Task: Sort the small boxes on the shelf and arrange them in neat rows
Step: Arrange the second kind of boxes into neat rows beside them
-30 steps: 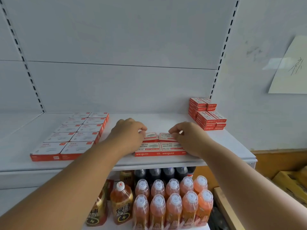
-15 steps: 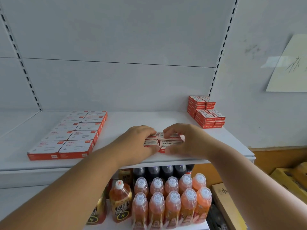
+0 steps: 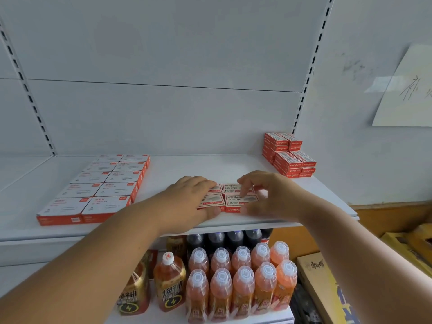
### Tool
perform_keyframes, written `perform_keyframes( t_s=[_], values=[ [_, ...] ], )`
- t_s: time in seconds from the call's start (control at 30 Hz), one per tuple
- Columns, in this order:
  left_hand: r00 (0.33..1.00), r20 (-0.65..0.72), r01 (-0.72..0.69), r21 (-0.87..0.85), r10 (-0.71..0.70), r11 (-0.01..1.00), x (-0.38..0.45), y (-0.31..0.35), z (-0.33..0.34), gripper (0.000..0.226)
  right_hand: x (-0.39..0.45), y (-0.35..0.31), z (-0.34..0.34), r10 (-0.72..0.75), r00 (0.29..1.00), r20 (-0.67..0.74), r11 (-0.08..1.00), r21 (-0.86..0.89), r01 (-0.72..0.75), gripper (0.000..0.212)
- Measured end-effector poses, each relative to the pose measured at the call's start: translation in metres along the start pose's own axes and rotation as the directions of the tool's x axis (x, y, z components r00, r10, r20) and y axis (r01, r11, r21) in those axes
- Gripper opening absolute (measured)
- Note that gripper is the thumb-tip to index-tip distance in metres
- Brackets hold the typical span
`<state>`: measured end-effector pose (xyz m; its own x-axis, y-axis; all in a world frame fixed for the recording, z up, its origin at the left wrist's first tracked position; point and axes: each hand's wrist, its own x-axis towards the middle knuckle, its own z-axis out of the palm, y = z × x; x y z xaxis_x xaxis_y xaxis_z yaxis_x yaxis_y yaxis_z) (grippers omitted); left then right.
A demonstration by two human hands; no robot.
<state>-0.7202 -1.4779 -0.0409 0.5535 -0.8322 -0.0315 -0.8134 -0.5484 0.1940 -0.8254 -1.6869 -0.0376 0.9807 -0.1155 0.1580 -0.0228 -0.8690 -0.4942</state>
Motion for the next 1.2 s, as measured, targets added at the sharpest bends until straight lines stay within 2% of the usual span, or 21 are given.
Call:
perform_keyframes(
  t_s=[0.5,0.9,1.2],
  values=[
    [0.999,-0.013,-0.05,-0.034,0.049,0.998,0.0066,-0.0008,0.0027,0.066,0.0043,0.0015,-0.0009,-0.004,0.998,0.061,0.996,0.089,-0.002,0.022],
    [0.996,-0.076,-0.053,-0.033,0.05,0.998,0.0073,0.0005,0.0042,0.061,0.005,0.0032,0.0013,0.005,0.999,0.048,0.996,0.083,-0.009,0.021],
    [0.998,-0.063,-0.029,0.008,0.029,1.0,0.0088,0.0063,0.0034,0.065,0.0067,0.004,0.0023,0.014,0.998,0.059,0.998,0.056,-0.018,0.021]
  ],
)
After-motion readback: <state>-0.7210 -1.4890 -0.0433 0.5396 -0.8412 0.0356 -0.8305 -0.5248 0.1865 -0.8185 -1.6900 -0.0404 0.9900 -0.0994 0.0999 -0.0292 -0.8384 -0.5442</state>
